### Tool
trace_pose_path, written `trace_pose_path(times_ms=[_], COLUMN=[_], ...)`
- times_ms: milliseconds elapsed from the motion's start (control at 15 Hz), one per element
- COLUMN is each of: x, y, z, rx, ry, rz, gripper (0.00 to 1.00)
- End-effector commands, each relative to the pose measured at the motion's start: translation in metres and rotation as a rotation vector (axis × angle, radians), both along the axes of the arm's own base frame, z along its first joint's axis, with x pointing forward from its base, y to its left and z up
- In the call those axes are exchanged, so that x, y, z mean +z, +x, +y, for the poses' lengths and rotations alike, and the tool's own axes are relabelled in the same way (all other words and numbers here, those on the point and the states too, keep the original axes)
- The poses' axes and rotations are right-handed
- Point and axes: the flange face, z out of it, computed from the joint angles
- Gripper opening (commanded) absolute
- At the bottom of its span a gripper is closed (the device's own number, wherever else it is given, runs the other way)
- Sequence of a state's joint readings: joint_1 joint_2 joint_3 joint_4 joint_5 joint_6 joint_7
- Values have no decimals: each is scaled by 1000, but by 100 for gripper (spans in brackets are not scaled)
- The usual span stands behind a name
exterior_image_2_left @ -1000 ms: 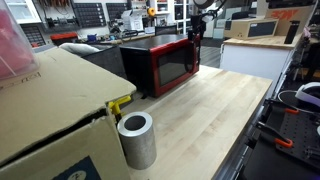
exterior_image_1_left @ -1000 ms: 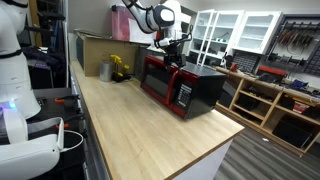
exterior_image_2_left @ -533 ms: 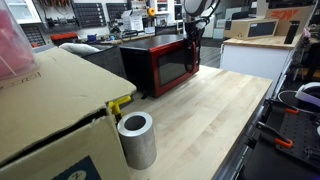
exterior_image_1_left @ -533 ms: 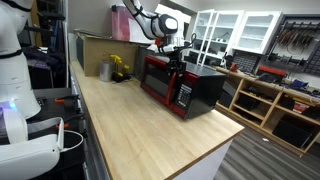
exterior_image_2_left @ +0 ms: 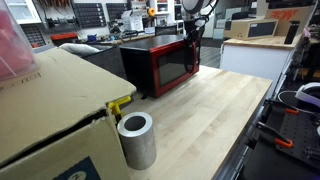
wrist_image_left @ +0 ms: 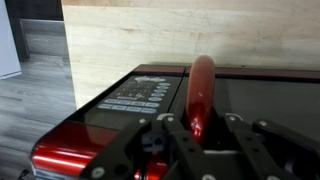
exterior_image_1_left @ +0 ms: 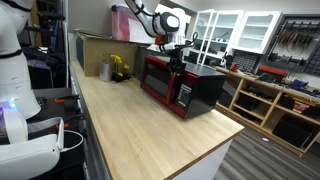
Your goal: Open the microwave.
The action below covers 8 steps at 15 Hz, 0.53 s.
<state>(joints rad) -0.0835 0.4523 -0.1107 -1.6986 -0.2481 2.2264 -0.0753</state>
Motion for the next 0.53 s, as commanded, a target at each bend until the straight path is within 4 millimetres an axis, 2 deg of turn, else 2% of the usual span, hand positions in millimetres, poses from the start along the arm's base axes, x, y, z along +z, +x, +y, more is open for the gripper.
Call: trace_pose_path(times_ms=[0, 467], x=[8, -7], y=[-5, -37], z=[12, 26], rx=[-6, 10], ry=[25, 23], rz=[11, 36], gripper=[6, 6])
